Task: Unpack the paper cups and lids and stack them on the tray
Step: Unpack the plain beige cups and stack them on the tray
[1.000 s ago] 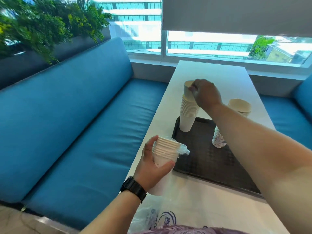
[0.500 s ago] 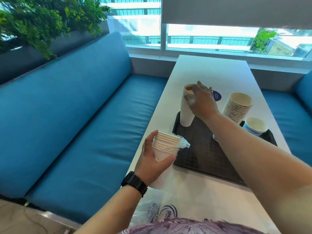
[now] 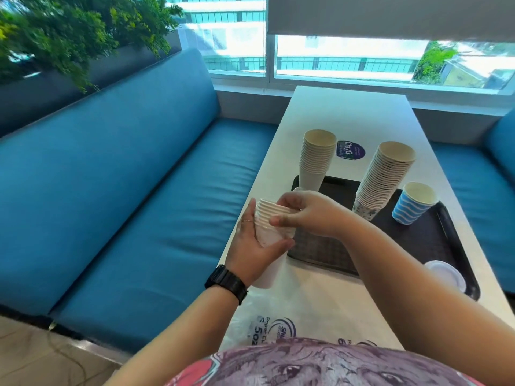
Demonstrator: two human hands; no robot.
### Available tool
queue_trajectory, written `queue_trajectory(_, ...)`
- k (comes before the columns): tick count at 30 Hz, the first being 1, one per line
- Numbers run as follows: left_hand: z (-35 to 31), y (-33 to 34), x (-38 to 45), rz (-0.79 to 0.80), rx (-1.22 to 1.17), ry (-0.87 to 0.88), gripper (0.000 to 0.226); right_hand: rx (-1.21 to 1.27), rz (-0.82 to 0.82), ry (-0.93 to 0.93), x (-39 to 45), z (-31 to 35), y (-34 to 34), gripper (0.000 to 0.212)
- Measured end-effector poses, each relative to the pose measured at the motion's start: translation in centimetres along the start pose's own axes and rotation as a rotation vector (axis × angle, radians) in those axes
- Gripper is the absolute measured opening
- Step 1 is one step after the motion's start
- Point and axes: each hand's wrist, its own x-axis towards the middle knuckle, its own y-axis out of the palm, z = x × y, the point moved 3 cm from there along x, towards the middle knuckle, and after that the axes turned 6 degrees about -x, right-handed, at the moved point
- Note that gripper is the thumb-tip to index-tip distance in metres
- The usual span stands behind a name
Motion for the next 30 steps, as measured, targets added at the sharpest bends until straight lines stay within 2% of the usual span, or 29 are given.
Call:
queue_trajectory(4,-0.5,0.0,-0.1,0.015,0.009,-0.009,0.12,-0.067,-0.03,0.029,-0.3,-0.3,0.8,0.044)
queue_trajectory(8,-1.1,0.3,-0.4,0.087,0.01,-0.024,0.125,-0.012,-0.052,-0.004,-0.6,-0.4,0.8,0.035)
queue_trajectory(13,-0.6,0.3,-0.4,0.185,0.009,-0.064,0.131,0.09,-0.159,-0.004,-1.1,-0.9,-0.3,0.028)
queue_trajectory(17,-0.1,0.4,-0.6,0.298,0.123,-0.128,0.137,0.116,-0.245,0.008,-1.1,-1.4,-1.9,0.027)
queue_trajectory(21,0.2,0.4,-0.7,0.309,0.157,-0.194,0.118,0.073,-0.264,-0.001,-1.3,-1.4,-2.5,0.023)
queue_trajectory(25,0.6,0.3,-0.5,0.242,0.157,-0.189,0.075,0.079,-0.274,-0.011,-1.2,-1.5,-2.3,0.024)
queue_trajectory(30,1.5,0.2,-0.2,0.151,0.024,-0.248,0.04,0.119,-0.296,0.008,-1.0,-1.7,-2.7,0.032)
